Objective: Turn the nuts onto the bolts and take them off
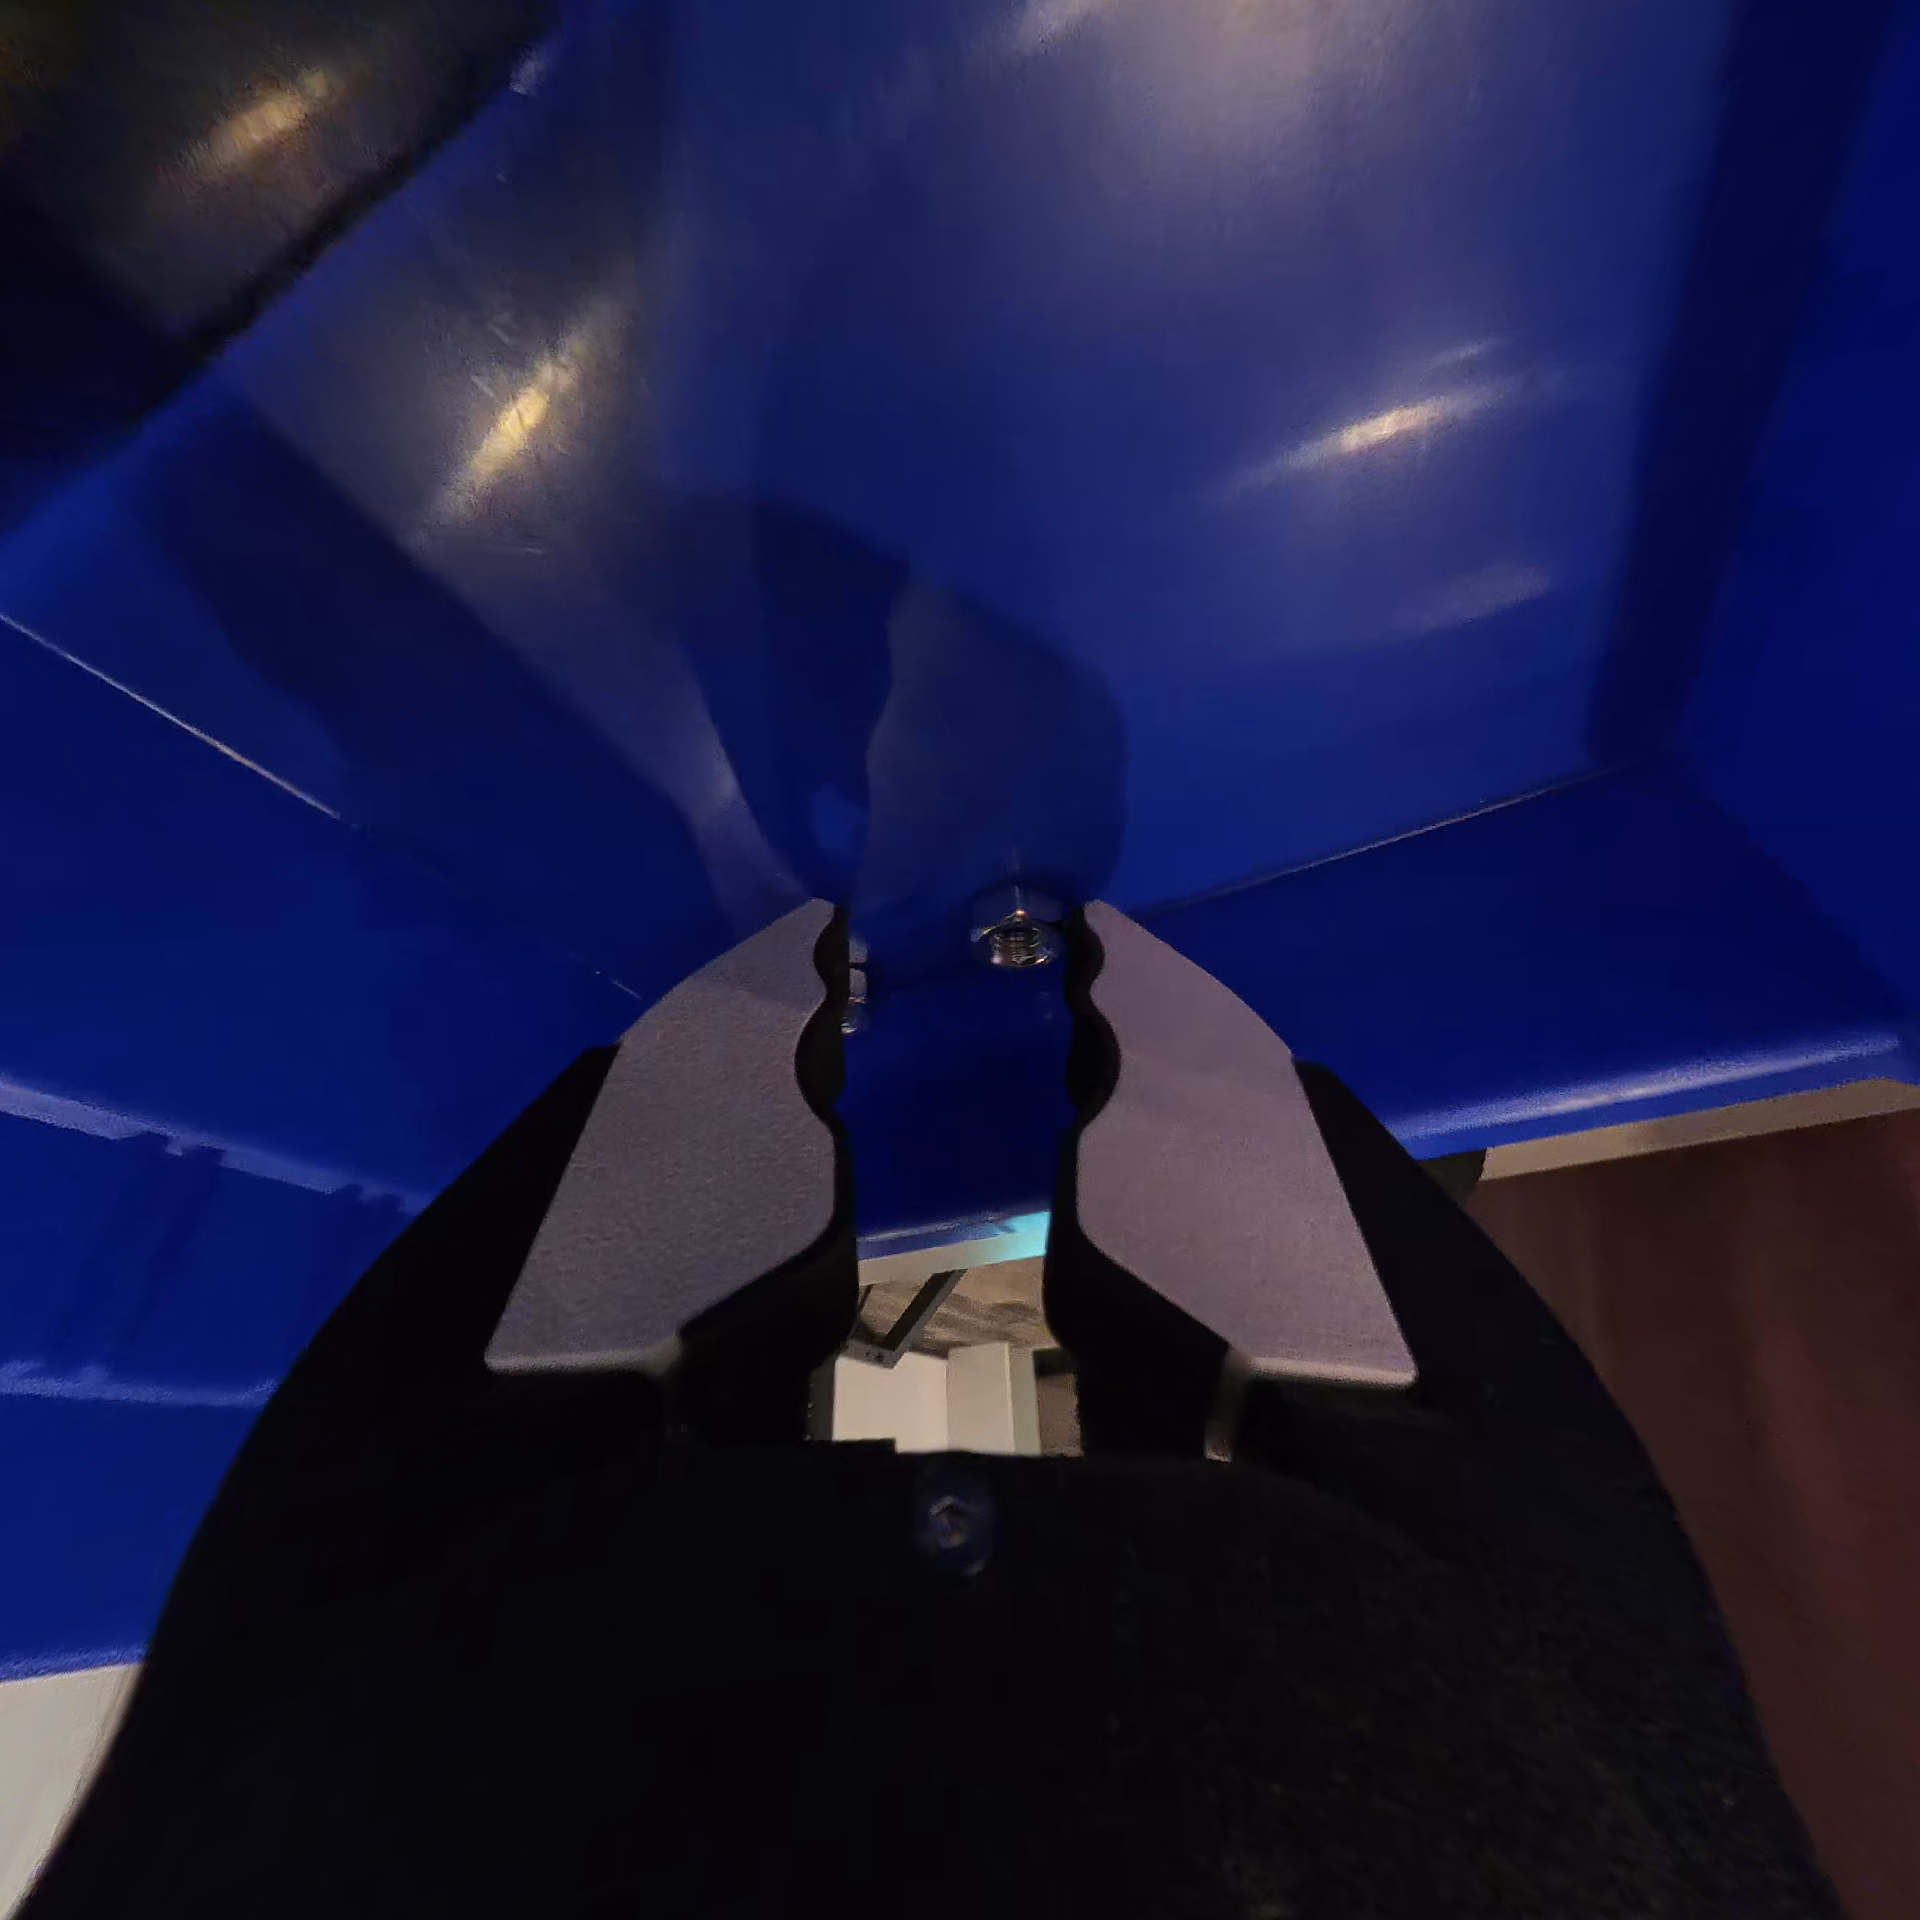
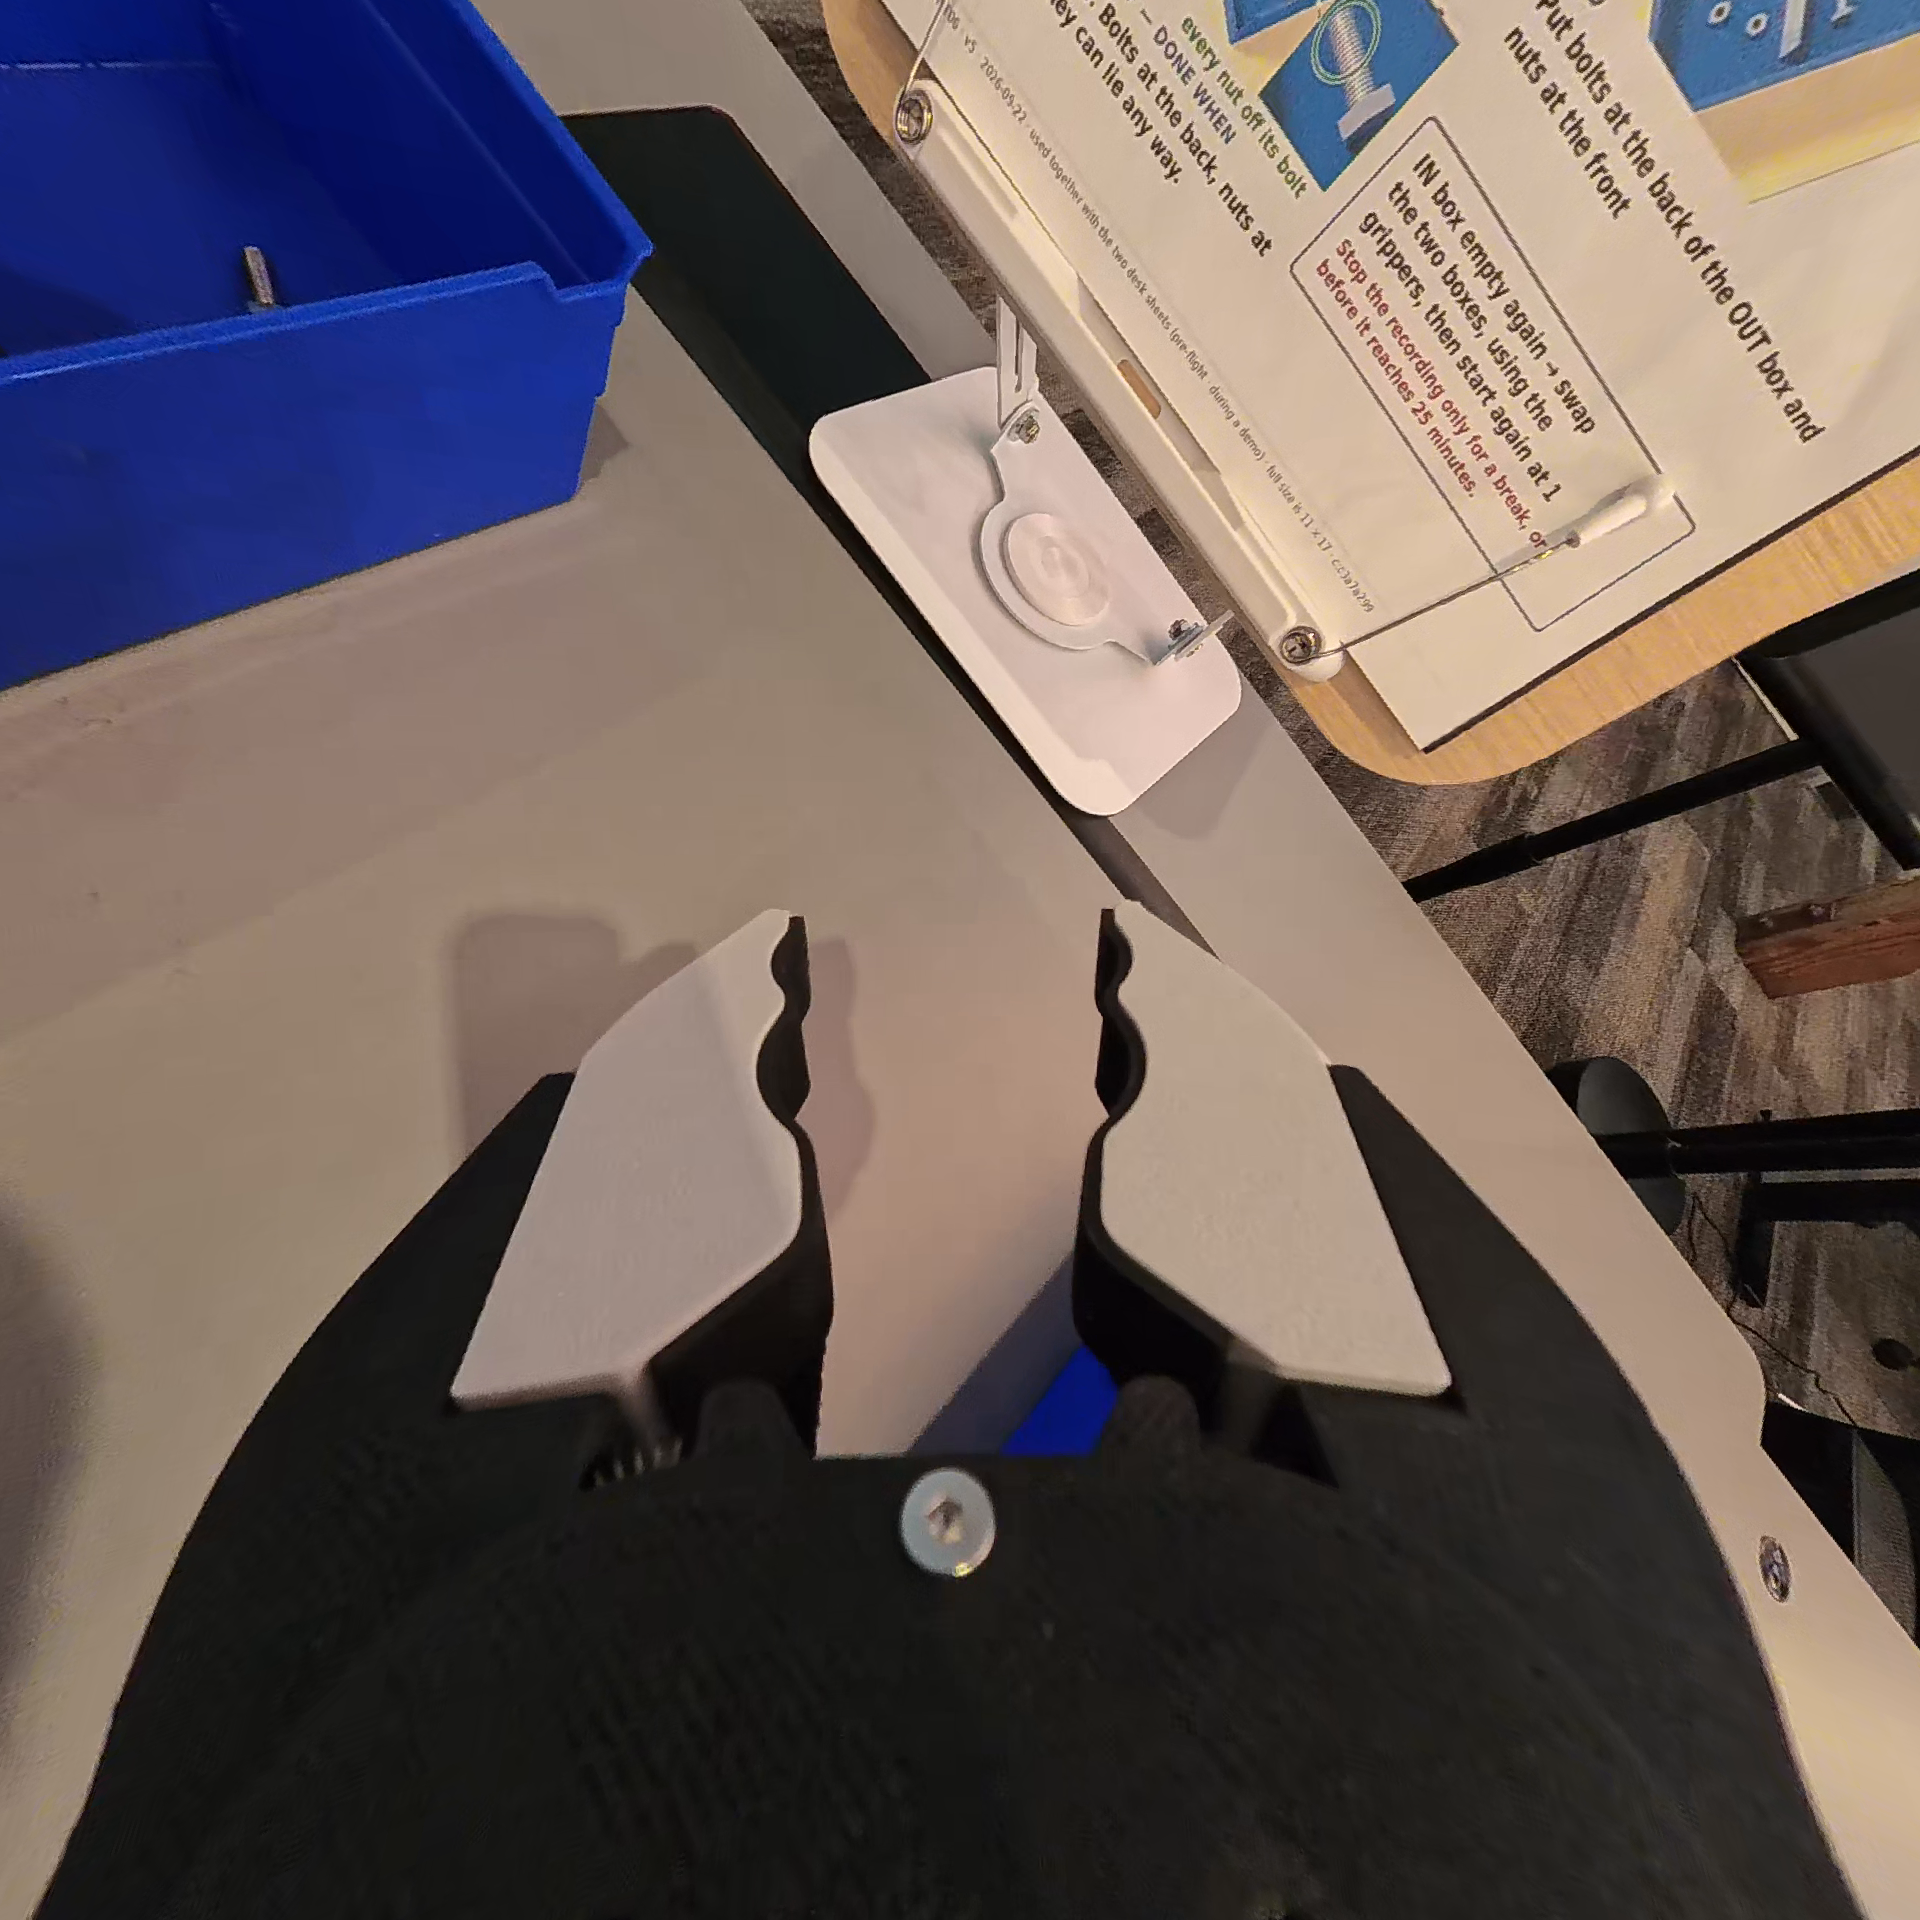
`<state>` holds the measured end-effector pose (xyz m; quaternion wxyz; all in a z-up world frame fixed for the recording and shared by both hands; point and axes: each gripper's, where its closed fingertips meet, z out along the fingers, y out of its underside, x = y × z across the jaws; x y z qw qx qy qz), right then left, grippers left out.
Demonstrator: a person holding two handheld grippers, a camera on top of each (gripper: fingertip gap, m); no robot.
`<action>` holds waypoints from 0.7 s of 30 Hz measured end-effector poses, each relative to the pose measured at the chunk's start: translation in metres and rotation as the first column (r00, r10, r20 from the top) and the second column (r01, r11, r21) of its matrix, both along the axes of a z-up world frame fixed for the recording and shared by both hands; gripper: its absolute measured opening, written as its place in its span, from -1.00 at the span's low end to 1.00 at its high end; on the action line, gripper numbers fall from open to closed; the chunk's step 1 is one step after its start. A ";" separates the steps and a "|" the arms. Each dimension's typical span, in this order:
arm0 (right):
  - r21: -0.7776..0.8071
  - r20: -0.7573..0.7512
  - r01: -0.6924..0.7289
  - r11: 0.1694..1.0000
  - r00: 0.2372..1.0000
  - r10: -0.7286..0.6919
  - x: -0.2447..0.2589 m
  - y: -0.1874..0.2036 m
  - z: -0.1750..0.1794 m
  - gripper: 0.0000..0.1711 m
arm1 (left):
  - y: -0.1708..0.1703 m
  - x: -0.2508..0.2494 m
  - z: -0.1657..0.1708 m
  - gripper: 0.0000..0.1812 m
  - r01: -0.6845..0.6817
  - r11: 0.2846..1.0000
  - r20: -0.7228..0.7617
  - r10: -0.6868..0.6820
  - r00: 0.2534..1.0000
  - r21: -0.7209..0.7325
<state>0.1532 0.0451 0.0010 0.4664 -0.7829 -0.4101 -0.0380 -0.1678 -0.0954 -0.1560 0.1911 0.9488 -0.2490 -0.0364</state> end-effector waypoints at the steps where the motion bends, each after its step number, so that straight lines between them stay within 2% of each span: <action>1: 0.002 -0.002 0.001 1.000 1.000 -0.001 0.001 0.000 0.001 -0.37 | 0.000 -0.002 0.000 -0.60 0.020 1.000 -0.013 -0.020 1.000 -0.002; 5: 0.007 -0.008 0.006 1.000 1.000 -0.006 0.004 0.001 0.004 -0.37 | 0.000 -0.002 -0.001 -0.64 0.049 0.999 -0.031 -0.049 0.998 -0.008; 6: 0.008 -0.008 0.007 1.000 1.000 -0.007 0.005 0.001 0.005 -0.37 | 0.000 -0.003 -0.001 -0.77 0.066 0.998 -0.033 -0.066 0.997 -0.008; 7: 0.010 -0.009 0.008 1.000 1.000 -0.008 0.006 0.001 0.006 -0.37 | 0.000 -0.003 -0.001 -0.81 0.089 0.996 -0.033 -0.090 0.995 -0.005; 13: 0.027 -0.019 0.012 1.000 1.000 -0.012 0.011 0.000 0.014 -0.37 | 0.006 -0.011 0.004 -0.81 0.141 0.988 -0.061 -0.137 0.989 0.056; 15: 0.039 -0.026 0.019 0.999 0.999 -0.018 0.015 0.001 0.019 -0.37 | 0.015 -0.014 0.021 -0.81 0.149 0.983 -0.066 -0.143 0.988 0.107; 17: 0.054 -0.043 0.034 0.998 0.999 -0.032 0.022 0.001 0.026 -0.38 | 0.030 -0.007 0.052 -0.81 0.139 0.971 -0.033 -0.136 0.990 0.194; 19: 0.068 -0.063 0.055 0.996 0.997 -0.051 0.032 0.002 0.034 -0.38 | 0.050 0.020 0.093 -0.81 0.159 0.938 0.030 -0.177 0.984 0.308; 21: 0.084 -0.092 0.080 0.993 0.993 -0.072 0.044 0.003 0.044 -0.38 | 0.065 0.068 0.129 -0.81 0.220 0.884 0.102 -0.285 0.953 0.413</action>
